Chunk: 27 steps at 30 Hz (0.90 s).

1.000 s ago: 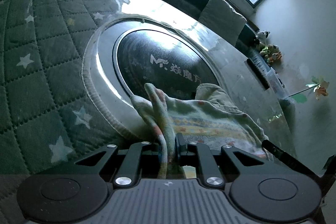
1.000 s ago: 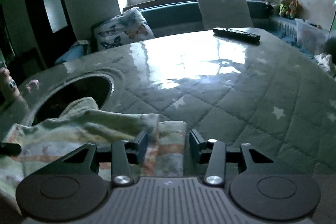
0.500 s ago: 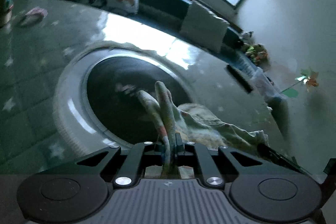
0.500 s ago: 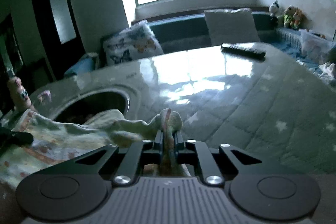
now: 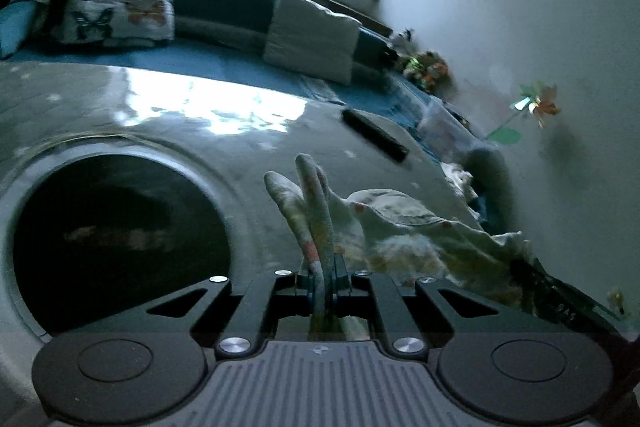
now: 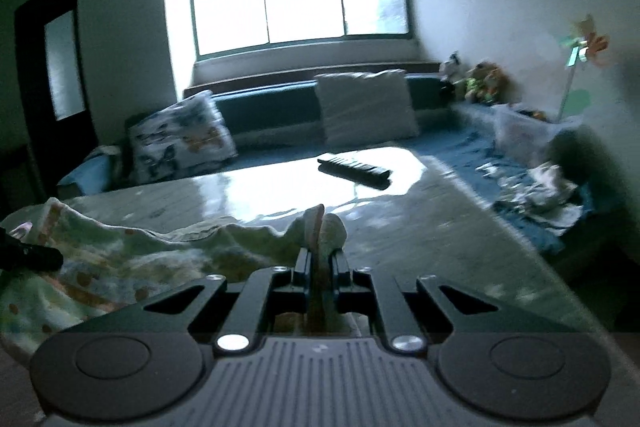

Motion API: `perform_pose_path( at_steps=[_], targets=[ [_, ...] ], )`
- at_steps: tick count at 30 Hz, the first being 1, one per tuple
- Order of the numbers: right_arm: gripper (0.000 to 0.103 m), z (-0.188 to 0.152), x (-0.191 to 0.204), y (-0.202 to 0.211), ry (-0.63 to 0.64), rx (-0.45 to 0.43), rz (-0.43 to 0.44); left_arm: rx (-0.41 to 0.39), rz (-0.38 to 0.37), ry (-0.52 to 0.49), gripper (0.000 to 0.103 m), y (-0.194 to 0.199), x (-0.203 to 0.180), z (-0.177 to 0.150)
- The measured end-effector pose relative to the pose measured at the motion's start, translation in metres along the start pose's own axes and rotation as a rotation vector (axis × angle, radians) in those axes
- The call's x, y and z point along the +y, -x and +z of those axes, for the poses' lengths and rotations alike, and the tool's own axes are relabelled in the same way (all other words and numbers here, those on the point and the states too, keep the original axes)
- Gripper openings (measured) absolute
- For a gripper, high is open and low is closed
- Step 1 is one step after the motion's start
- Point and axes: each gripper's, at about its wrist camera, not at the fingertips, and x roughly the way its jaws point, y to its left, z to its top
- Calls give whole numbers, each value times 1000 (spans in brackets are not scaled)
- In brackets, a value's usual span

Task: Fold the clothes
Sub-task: 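Lift the folded shirt with both grippers and carry it across the table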

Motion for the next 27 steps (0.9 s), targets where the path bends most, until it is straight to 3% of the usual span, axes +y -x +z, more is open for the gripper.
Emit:
perform_pose_path(
  at_steps=[15, 22, 27],
  targets=[
    [9, -8, -77, -22, -64, 29, -168, 120, -28, -108, 8, -87, -56, 7],
    [9, -25, -90, -41, -87, 98, -201, 178, 13, -128, 13, -112, -50, -4],
    [14, -32, -92, -48, -97, 130, -237, 168, 91, -146, 16, -111, -41, -4]
  ],
)
